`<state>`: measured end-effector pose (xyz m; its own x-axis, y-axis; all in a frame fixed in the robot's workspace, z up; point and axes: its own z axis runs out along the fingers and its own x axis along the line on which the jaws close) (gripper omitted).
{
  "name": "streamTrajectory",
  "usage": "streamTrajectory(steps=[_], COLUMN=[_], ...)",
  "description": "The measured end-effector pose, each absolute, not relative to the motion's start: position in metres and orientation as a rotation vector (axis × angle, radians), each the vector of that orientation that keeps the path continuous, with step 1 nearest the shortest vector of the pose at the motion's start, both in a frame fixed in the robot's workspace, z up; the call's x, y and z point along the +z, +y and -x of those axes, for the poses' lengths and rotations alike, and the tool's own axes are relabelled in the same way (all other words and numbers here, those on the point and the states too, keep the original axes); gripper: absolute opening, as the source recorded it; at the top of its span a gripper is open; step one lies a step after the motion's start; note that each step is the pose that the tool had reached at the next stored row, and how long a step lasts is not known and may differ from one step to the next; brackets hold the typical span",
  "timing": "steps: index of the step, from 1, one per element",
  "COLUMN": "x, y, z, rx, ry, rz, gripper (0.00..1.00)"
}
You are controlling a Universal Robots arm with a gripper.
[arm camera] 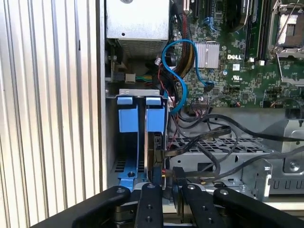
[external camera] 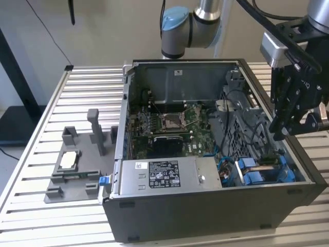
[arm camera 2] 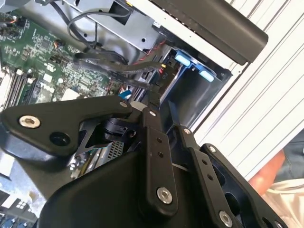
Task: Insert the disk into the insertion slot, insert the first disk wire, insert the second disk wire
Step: 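Insert the second disk wire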
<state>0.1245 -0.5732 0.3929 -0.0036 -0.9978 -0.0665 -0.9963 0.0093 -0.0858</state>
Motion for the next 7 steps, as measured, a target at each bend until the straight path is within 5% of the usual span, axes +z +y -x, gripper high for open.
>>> streamTrajectory(steps=[7], x=[0.3935], y=[-0.5732], z=[-0.1245], rx=[-0.021], ry=[2.152], rz=[2.138], gripper=[0.24])
